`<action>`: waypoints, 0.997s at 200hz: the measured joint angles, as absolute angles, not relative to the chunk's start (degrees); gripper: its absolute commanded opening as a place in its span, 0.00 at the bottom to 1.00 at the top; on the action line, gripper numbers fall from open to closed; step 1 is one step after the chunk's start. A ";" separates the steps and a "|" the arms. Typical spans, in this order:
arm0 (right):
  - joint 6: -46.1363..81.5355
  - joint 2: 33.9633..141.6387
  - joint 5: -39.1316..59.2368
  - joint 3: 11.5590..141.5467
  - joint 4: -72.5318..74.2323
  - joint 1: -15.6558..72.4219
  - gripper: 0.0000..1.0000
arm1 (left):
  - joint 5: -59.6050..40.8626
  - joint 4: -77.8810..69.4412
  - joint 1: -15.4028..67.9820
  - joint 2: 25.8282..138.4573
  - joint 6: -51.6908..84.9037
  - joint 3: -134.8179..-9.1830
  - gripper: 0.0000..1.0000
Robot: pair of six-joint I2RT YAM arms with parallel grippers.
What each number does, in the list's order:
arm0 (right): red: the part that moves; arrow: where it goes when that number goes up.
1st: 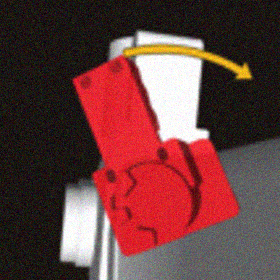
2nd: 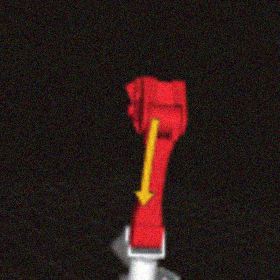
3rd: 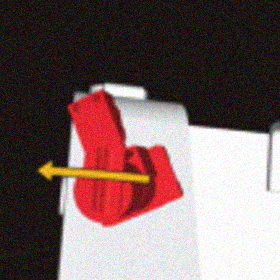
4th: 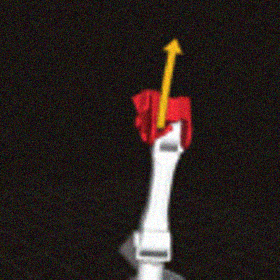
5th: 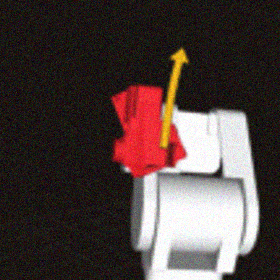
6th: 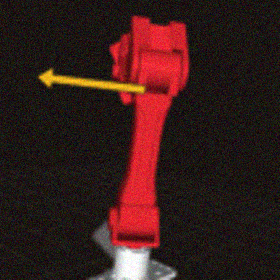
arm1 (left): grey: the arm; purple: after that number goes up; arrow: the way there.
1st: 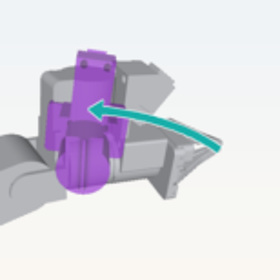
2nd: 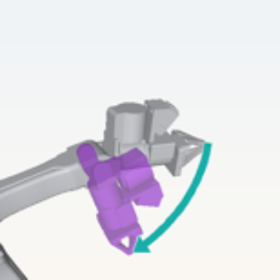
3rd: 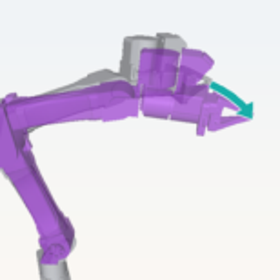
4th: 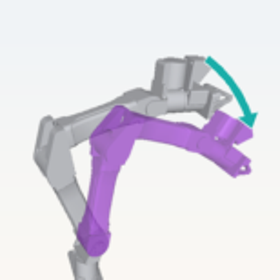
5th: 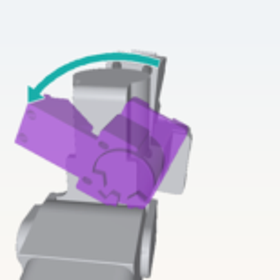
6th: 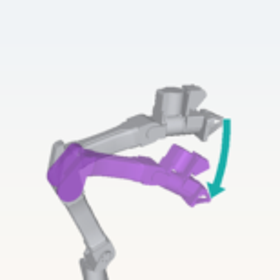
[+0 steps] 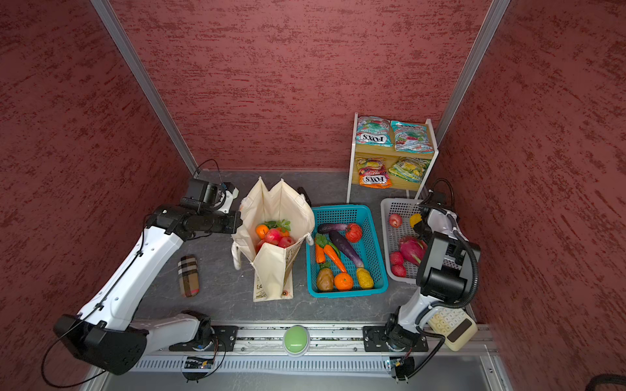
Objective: Place the food into the grocery bag and tie it
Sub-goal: 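Lower the right gripper onto another red apple and grasp it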
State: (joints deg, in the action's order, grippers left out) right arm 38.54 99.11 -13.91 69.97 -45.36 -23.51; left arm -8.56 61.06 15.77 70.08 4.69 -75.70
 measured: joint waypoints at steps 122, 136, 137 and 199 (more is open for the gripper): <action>36.95 101.80 -12.60 69.49 -43.09 -24.21 0.66 | -8.47 61.08 15.77 70.15 4.69 -75.68 0.00; 36.80 101.80 -12.58 69.28 -42.96 -24.45 0.65 | -8.47 61.08 15.77 70.15 4.69 -75.68 0.00; 36.77 101.80 -12.58 69.25 -42.96 -24.47 0.64 | -8.47 61.08 15.77 70.15 4.69 -75.68 0.00; 36.34 101.80 -12.19 68.75 -42.19 -25.02 0.57 | -8.47 61.08 15.77 70.15 4.69 -75.68 0.00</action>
